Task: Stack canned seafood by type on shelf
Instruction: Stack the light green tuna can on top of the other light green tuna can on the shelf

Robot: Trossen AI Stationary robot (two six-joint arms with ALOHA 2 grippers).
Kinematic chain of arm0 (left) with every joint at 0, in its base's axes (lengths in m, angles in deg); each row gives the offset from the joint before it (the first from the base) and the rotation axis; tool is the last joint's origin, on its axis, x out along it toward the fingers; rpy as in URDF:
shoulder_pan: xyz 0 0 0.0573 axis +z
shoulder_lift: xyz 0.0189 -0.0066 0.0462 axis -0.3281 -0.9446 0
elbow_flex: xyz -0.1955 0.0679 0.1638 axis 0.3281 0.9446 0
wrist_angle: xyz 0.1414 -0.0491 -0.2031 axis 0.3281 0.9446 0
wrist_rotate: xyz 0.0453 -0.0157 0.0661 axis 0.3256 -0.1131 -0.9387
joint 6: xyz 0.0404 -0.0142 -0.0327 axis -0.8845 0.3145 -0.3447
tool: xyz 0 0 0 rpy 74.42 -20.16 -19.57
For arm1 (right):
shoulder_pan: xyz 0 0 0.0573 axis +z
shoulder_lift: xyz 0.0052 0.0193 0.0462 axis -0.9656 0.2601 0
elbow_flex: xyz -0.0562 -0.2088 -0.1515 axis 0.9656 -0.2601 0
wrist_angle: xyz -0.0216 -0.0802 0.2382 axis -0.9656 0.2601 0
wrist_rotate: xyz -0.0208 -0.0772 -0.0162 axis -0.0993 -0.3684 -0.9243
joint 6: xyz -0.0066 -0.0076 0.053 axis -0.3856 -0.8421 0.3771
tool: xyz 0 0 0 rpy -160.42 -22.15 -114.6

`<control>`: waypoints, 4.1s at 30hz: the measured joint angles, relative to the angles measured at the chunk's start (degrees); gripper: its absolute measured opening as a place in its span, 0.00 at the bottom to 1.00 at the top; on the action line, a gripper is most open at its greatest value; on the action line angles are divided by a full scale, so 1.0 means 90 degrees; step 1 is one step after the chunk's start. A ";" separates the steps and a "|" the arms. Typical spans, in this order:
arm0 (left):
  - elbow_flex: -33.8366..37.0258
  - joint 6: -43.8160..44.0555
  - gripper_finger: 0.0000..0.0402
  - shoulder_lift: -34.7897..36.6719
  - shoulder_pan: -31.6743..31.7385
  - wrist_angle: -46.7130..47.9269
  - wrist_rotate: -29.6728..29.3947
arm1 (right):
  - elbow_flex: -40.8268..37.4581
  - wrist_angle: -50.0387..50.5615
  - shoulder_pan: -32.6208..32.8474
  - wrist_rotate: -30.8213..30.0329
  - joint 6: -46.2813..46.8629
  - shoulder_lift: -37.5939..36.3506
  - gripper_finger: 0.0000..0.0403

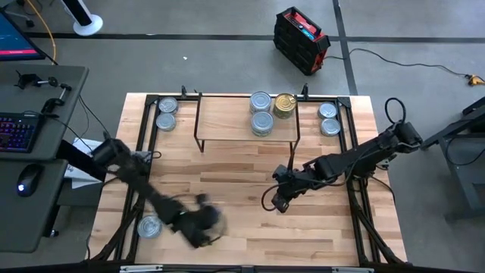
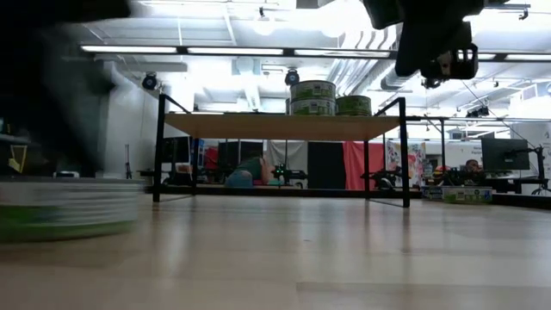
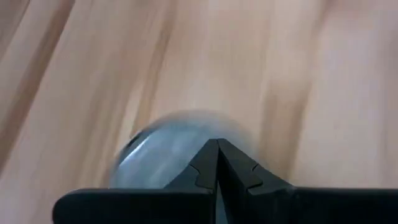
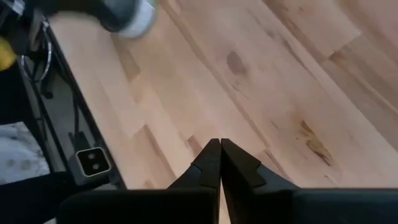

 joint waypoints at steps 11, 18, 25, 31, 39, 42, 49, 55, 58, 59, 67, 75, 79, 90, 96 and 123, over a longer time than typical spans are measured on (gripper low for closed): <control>-0.0691 -0.4019 0.00 -0.0198 0.1819 -0.1341 0.1387 | -0.0002 0.0210 0.0209 -0.0368 -0.0135 -0.0010 0.00; -0.0128 -0.3210 0.00 0.1271 0.1608 0.0053 0.1312 | -0.0002 0.0208 0.0283 -0.0460 -0.0210 0.0154 0.00; 0.1880 -0.1519 0.00 0.1784 0.0864 -0.1205 0.1329 | -0.0002 -0.0709 0.0153 0.0304 -0.0775 0.1160 0.00; 0.2274 -0.1045 0.00 0.1777 0.0742 -0.1868 0.0791 | -0.0002 -0.3238 -0.0012 0.0180 -0.1633 0.2510 0.00; 0.2257 -0.1707 0.00 0.1304 0.1022 -0.2162 0.0673 | 0.0005 -0.4014 -0.0328 0.0104 -0.1152 0.3340 0.00; 0.2275 -0.1976 0.00 0.0978 0.1170 -0.2716 0.0795 | 0.0010 -0.3985 -0.0352 0.0108 -0.1227 0.3346 0.00; 0.2062 -0.2240 0.00 0.0470 0.1430 -0.3699 0.0875 | 0.0007 -0.3079 -0.0362 0.0040 -0.1173 0.3026 0.00; 0.1528 -0.2618 0.00 0.0714 0.1494 -0.3110 0.0851 | 0.0000 -0.2025 -0.0362 0.0057 -0.1236 0.2709 0.00; 0.1417 -0.2798 0.00 0.0773 0.1490 -0.3020 0.0804 | -0.0002 -0.1891 -0.0362 0.0039 -0.1304 0.2668 0.00; 0.1426 -0.2817 0.00 0.0773 0.1504 -0.3068 0.0804 | -0.0002 -0.1893 -0.0365 -0.0017 -0.1308 0.2668 0.00; 0.1443 -0.2694 0.00 0.0247 0.1684 -0.3359 0.0835 | -0.0006 -0.2457 -0.0375 -0.1060 -0.1401 0.2694 0.00; 0.1414 -0.2212 0.00 -0.0208 0.1687 -0.3948 0.0930 | -0.0012 -0.2614 -0.0391 -0.1098 -0.1392 0.2688 0.00; 0.1414 -0.2205 0.00 -0.0224 0.1674 -0.3870 0.1044 | -0.0017 -0.2787 -0.0362 -0.1095 -0.1223 0.2493 0.00; 0.1458 -0.2197 0.00 -0.0274 0.1582 -0.3664 0.0922 | 0.0017 -0.3353 -0.0343 -0.0974 -0.1109 0.2078 0.00; 0.1460 -0.2007 0.00 -0.0284 0.1592 -0.3686 0.0974 | 0.0002 -0.3606 -0.0343 -0.0968 -0.1245 0.2097 0.00; 0.1441 -0.1148 0.00 -0.0267 0.1657 -0.5462 0.0692 | -0.0002 -0.3964 -0.0350 -0.0852 -0.1698 0.2103 0.00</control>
